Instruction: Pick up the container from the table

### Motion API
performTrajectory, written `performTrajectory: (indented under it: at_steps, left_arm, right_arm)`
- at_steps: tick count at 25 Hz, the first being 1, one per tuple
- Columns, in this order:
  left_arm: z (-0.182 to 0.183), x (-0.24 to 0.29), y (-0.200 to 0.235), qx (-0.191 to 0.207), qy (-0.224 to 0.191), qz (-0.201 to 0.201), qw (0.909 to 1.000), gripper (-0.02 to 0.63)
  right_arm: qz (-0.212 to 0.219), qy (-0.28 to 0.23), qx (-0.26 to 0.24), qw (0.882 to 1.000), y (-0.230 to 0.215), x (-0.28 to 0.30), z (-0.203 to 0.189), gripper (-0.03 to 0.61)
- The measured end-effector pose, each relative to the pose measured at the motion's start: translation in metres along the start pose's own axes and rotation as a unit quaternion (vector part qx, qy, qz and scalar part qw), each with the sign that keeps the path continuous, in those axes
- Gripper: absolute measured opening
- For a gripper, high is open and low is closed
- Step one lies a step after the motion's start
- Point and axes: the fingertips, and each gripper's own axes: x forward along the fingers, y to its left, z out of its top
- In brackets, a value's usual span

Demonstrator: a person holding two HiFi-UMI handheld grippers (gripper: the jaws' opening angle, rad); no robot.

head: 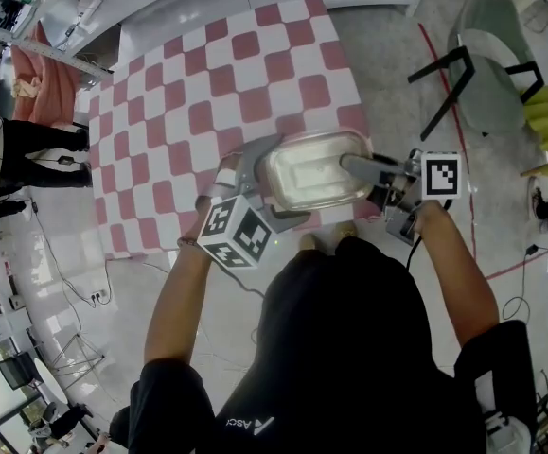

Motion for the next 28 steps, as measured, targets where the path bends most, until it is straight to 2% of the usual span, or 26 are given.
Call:
performTrajectory:
  at_steps: [5,8,10,13,17,19,23,26,28]
  left_arm:
    - [0.013,-0.011,0.008,0.007,-0.041,0.025,0.9988,0.600]
    - [0.019,-0.016,0.010,-0.021,-0.063,0.016,0.9976,0.600]
    - [0.027,-0.022,0.010,-0.053,-0.095,0.010,0.9940,0.600]
    - [0.048,-0.038,0.016,-0.104,-0.168,0.019,0.9801,0.598]
    - [0.069,-0.066,0.034,-0.185,-0.260,0.054,0.9464,0.575]
    - [0.068,-0.078,0.043,-0.228,-0.283,0.082,0.9282,0.482]
    - [0.053,-0.098,0.064,-0.287,-0.300,0.176,0.8926,0.160]
    - [0.049,-0.113,0.069,-0.307,-0.316,0.219,0.8706,0.038]
    - [0.050,-0.122,0.068,-0.307,-0.325,0.235,0.8631,0.012]
  right_arm:
    - [-0.004,-0.013,0.042,0.999,-0.011,-0.006,0.001,0.211]
    - [-0.004,-0.029,0.053,0.998,-0.014,-0.011,0.001,0.212]
    - [-0.007,-0.040,0.051,0.998,-0.017,-0.014,0.004,0.212]
    - [-0.011,-0.065,0.048,0.997,-0.018,-0.021,0.012,0.212]
    - [-0.004,-0.095,0.034,0.995,-0.012,-0.029,0.024,0.212]
    - [-0.001,-0.106,0.033,0.994,-0.009,-0.032,0.028,0.212]
    - [0.006,-0.120,0.028,0.992,-0.004,-0.034,0.032,0.212]
    - [0.011,-0.127,0.024,0.992,0.002,-0.035,0.033,0.212]
    - [0.013,-0.133,0.021,0.991,0.005,-0.035,0.034,0.212]
